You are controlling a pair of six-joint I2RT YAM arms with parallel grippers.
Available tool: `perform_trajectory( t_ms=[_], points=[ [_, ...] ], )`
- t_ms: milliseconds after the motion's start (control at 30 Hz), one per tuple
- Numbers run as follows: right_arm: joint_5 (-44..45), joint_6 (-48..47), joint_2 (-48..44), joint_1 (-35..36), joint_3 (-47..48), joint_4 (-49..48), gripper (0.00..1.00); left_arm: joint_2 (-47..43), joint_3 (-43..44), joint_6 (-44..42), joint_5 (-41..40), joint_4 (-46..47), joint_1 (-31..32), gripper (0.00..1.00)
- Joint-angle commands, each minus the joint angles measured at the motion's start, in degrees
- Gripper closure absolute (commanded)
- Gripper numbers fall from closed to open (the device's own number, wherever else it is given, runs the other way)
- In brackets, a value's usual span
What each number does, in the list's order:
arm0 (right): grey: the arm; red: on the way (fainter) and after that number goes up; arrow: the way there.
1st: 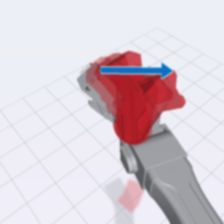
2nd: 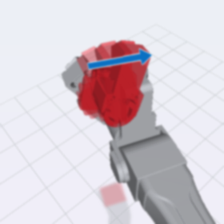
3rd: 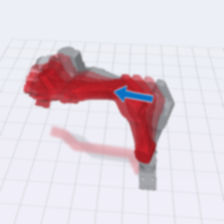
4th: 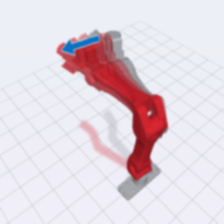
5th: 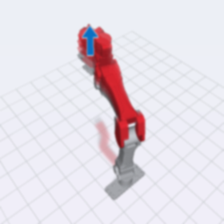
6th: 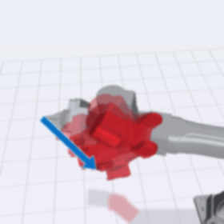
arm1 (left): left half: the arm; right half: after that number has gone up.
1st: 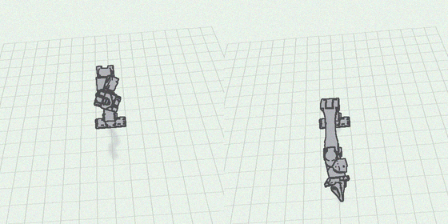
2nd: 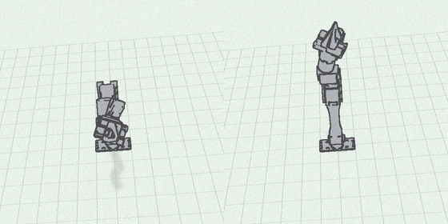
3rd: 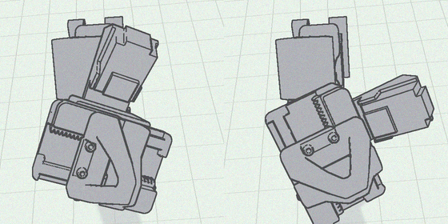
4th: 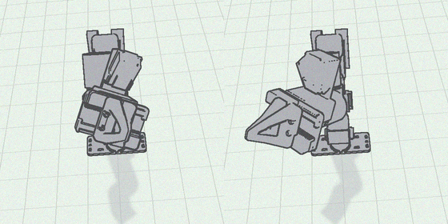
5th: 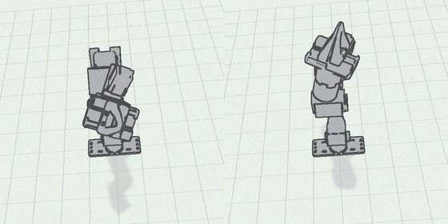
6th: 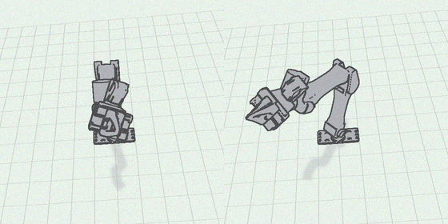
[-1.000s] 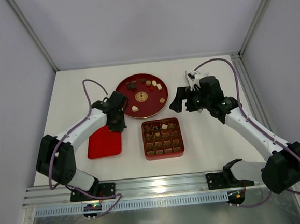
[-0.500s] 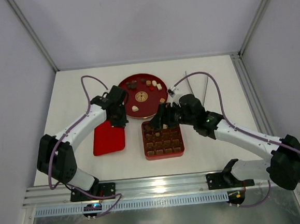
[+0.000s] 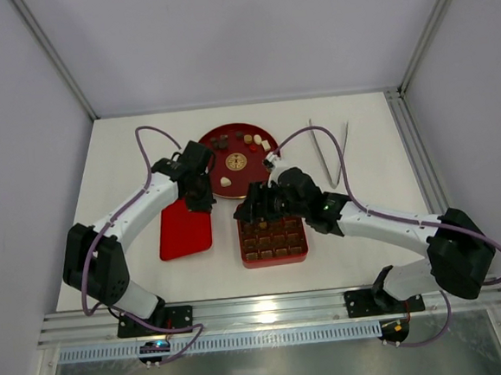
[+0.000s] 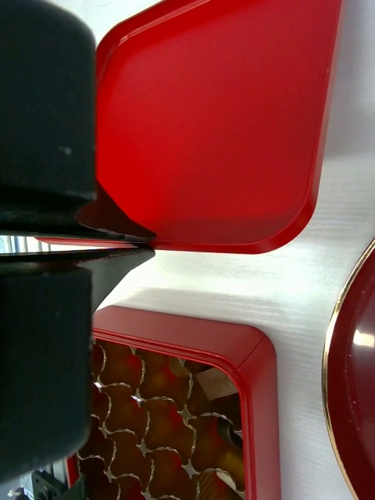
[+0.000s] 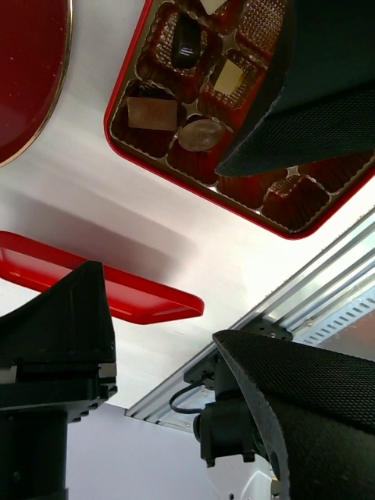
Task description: Pack the chocolate
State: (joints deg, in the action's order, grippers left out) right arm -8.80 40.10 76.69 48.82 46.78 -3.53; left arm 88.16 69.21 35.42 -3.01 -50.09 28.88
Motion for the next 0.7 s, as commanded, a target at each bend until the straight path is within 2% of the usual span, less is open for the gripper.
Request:
perform_trajectory(
  t_ms=[0,367,667],
  points=[
    [2.4,0.6,1.6,1.8,2.6,-3.8,0.21,0.3,2.6,0.2,1.2,-0.3,-0.1,1.00],
    [3.0,4.5,12.1,5.8,5.8,-13.0,0.32,-0.5,3.2,0.9,2.8,-0.2,-0.1,1.00],
    [4.5,6.4,18.6,7.5,8.1,-18.4,0.37,-0.9,3.8,2.0,7.0,0.6,-0.1,1.00]
  ],
)
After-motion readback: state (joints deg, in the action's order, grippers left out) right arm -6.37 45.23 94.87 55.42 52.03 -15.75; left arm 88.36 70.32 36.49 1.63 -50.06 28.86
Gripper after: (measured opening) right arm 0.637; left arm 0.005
